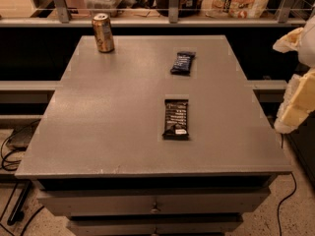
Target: Knock orange can over
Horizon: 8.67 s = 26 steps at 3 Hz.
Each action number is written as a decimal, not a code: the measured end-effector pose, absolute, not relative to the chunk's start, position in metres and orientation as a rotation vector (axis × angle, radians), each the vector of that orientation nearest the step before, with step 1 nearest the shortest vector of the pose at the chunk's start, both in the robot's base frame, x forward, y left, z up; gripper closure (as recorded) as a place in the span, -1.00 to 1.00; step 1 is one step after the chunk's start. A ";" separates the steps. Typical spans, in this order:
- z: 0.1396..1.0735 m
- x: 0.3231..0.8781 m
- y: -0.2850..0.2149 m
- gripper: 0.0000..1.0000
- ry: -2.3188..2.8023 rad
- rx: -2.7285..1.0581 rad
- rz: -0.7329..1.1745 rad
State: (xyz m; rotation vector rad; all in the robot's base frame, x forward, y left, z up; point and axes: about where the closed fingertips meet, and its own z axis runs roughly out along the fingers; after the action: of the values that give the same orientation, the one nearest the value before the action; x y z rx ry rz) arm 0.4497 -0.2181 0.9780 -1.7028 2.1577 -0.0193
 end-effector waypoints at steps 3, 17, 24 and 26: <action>0.995 0.540 -0.181 -1.00 1.808 -1.428 0.206; 0.921 0.803 0.151 -1.00 1.616 -1.176 0.596; 0.902 0.865 0.201 -0.68 1.624 -0.834 0.633; 0.903 0.867 0.207 0.25 1.622 -0.872 0.642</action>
Offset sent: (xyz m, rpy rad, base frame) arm 0.0954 0.0230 0.0144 0.4944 -0.2708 0.0434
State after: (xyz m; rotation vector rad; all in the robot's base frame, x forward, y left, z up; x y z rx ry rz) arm 0.8675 0.2067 0.9033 -0.8719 1.6220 0.6423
